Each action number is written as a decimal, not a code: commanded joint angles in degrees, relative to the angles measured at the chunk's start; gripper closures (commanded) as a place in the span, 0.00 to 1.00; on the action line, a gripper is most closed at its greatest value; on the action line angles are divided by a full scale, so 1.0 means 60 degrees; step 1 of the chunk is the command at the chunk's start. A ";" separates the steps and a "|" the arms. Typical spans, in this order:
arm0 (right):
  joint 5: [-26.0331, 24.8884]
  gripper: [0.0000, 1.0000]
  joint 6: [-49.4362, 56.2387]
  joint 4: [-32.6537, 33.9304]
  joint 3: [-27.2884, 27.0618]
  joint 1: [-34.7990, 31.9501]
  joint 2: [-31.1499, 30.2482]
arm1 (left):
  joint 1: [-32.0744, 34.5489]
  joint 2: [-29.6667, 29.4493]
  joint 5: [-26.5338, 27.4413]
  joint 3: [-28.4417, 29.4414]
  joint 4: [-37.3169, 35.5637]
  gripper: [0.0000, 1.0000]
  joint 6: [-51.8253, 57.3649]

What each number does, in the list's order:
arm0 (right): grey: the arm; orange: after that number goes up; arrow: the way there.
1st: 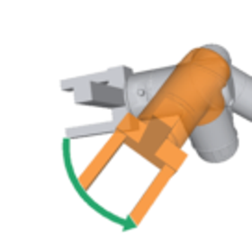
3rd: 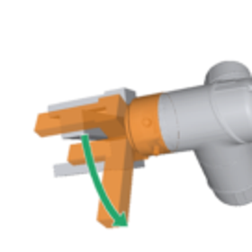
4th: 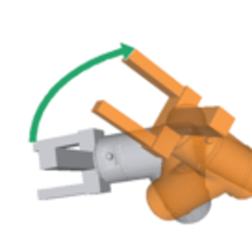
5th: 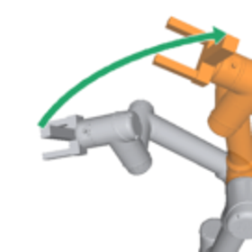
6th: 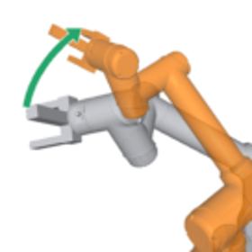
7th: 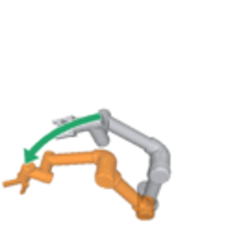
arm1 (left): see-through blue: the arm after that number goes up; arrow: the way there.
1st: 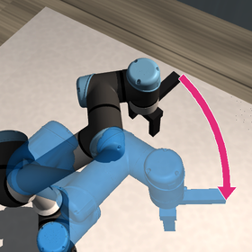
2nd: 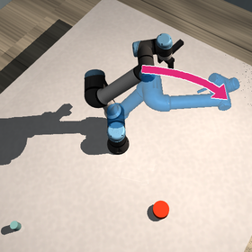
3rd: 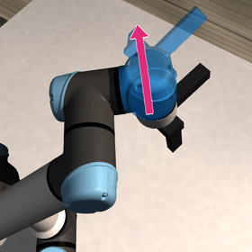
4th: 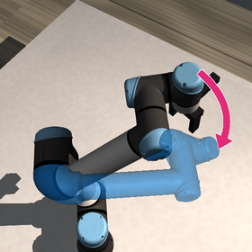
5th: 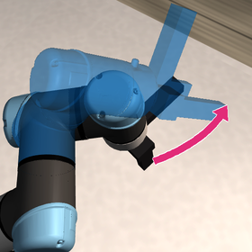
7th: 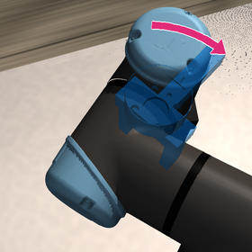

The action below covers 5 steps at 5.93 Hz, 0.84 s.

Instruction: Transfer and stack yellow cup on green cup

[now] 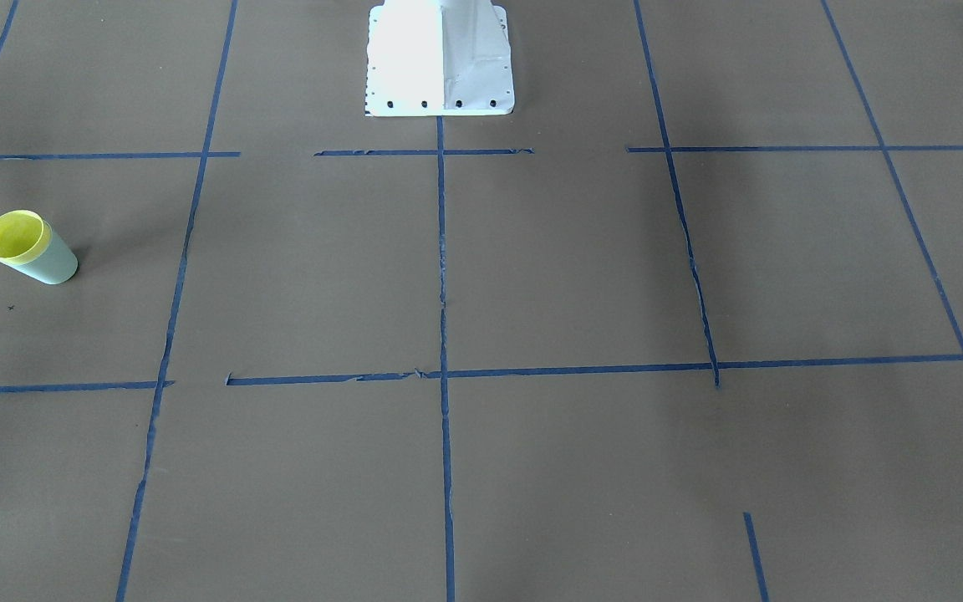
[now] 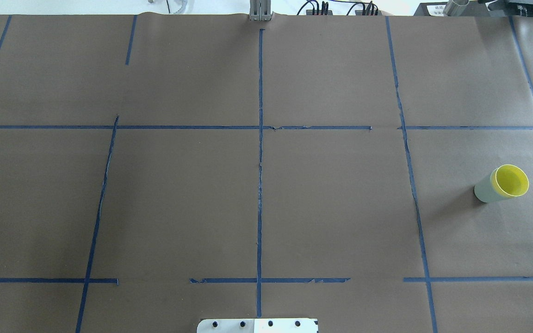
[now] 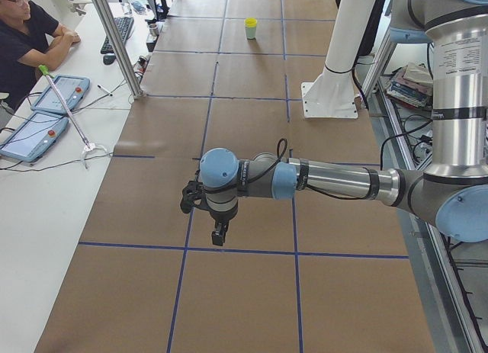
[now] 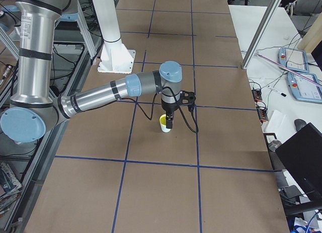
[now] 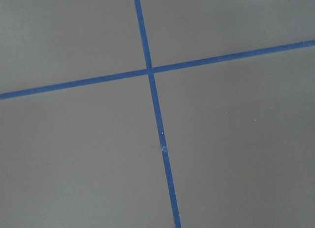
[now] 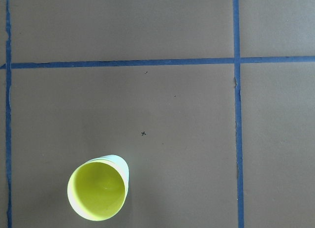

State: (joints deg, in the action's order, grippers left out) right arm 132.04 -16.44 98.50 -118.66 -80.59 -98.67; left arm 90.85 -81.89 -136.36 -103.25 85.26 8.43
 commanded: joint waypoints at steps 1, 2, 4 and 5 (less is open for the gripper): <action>-0.0019 0.00 0.0000 -0.0010 0.0074 -0.0001 -0.0253 | 0.0180 0.0436 -0.0007 -0.0498 -0.0450 0.00 -0.0085; -0.0005 0.00 0.0000 -0.0011 0.0118 0.0013 -0.0284 | 0.0210 0.0407 -0.0007 -0.0545 -0.0962 0.00 -0.0014; 0.0054 0.00 0.0525 -0.0025 0.0002 -0.0001 -0.0707 | 0.0152 0.0291 0.0095 -0.0357 -0.1011 0.00 -0.0072; 0.0286 0.00 0.0528 -0.0025 -0.0275 -0.0001 -0.0970 | 0.0137 0.0246 0.0110 -0.0355 -0.0997 0.00 -0.0072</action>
State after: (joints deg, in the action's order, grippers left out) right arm 132.66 -13.77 98.36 -118.98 -80.59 -102.96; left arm 91.78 -80.07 -135.87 -105.69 79.28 8.00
